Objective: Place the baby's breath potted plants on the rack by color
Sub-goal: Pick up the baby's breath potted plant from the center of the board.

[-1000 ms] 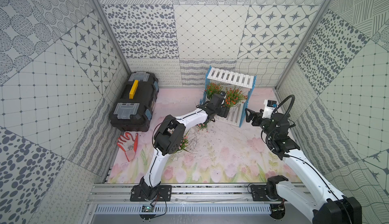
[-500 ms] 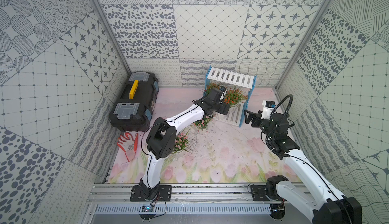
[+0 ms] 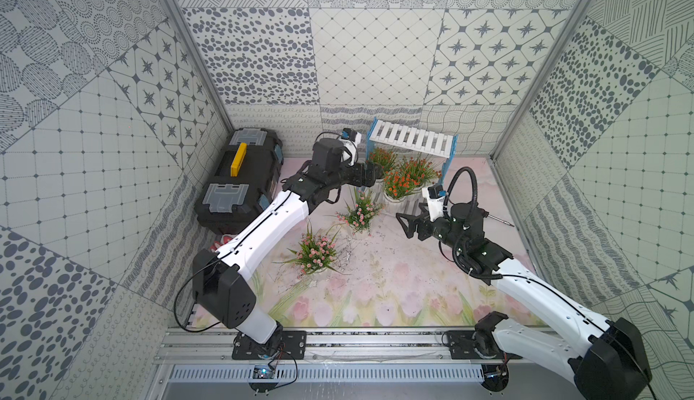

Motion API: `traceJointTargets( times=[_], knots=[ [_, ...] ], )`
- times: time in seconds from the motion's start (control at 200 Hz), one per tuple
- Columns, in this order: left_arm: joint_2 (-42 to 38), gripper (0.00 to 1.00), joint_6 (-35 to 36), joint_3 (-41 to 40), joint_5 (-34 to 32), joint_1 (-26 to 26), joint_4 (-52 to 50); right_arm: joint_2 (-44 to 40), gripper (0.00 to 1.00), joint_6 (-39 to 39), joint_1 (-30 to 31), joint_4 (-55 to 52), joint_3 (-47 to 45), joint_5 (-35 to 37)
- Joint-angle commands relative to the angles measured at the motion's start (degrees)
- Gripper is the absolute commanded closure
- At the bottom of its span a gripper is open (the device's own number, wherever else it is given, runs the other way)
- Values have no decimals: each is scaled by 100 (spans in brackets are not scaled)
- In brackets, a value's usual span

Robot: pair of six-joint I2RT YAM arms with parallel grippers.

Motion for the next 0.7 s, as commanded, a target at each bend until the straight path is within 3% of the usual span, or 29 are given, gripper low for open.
traceJointTargets(
  times=[0.0, 0.22, 0.54, 0.695],
  knots=[
    [-459, 2, -1042, -327, 282, 815, -444, 313, 2, -103, 462, 534, -326, -117],
    [-448, 2, -1503, -759, -51, 1359, -573, 1805, 2, -144, 1321, 1951, -577, 80],
    [-342, 2, -1750, -1468, -114, 1437, 364, 3780, 2, 75, 1436, 4908, -510, 915],
    [-273, 2, -1822, -1573, -63, 1444, 650, 4477, 2, 73, 1436, 5104, 12, 1098]
  ],
)
